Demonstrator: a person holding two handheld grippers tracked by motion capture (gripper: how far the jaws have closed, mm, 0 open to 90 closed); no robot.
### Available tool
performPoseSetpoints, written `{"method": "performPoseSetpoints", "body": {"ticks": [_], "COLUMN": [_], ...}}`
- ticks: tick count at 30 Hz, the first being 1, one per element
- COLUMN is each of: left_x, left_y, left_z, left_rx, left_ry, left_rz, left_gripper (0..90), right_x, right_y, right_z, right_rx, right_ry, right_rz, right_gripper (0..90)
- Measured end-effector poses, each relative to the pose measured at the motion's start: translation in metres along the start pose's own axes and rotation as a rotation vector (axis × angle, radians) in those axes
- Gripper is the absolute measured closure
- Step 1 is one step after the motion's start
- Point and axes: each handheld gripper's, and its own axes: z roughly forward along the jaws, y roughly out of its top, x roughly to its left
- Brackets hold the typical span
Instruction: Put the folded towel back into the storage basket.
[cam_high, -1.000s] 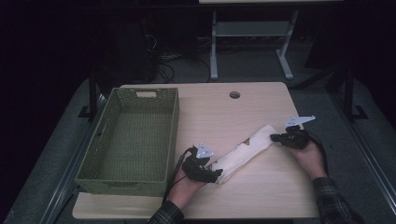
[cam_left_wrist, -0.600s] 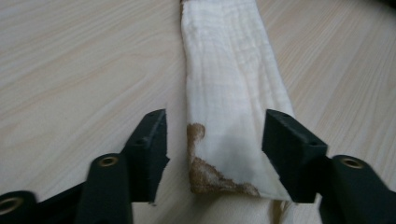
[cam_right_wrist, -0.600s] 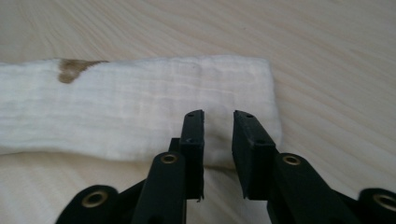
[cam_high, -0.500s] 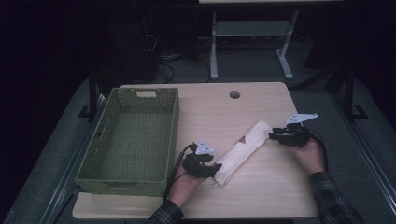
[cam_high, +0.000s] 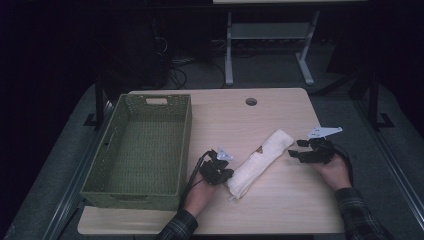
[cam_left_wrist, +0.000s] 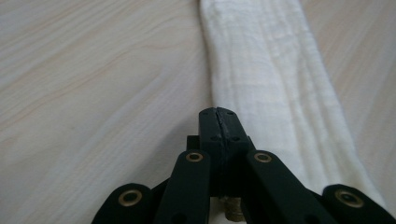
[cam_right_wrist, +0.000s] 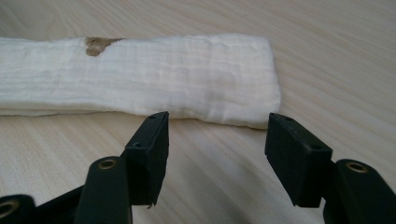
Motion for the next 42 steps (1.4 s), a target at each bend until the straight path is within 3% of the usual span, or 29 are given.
{"method": "performPoseSetpoints", "body": {"ticks": [8, 14, 23, 28, 31, 35, 38, 42], "left_x": [-0.017, -0.039, -0.071, -0.084, -0.092, -0.105, -0.108, -0.097], "left_y": [-0.002, -0.001, 0.002, 0.004, 0.005, 0.005, 0.008, 0.018], "left_z": [0.001, 0.005, 0.014, 0.019, 0.022, 0.027, 0.027, 0.020], "left_rx": [0.022, 0.041, 0.030, 0.022, 0.015, 0.007, 0.003, -0.017], "left_ry": [-0.063, -0.122, -0.208, -0.241, -0.265, -0.320, -0.329, -0.338], "left_rz": [0.051, 0.132, 0.213, 0.238, 0.250, 0.251, 0.275, 0.293], "left_gripper": [89.6, 89.6, 89.6, 89.6, 89.5, 89.3, 85.6, 73.1], "right_x": [0.000, -0.002, -0.006, -0.007, -0.008, -0.008, -0.008, -0.008], "right_y": [0.000, -0.001, -0.003, -0.005, -0.006, -0.006, -0.007, -0.007], "right_z": [0.003, 0.003, 0.007, 0.011, 0.013, 0.015, 0.016, 0.017], "right_rx": [-0.001, -0.007, -0.007, -0.008, 0.003, 0.009, 0.009, 0.014], "right_ry": [-0.013, -0.011, -0.003, -0.006, -0.012, -0.015, -0.017, -0.021], "right_rz": [0.005, 0.018, 0.044, 0.063, 0.052, 0.056, 0.057, 0.050], "right_gripper": [34.6, 32.7, 30.8, 29.9, 29.5, 29.0, 28.9, 28.7]}}
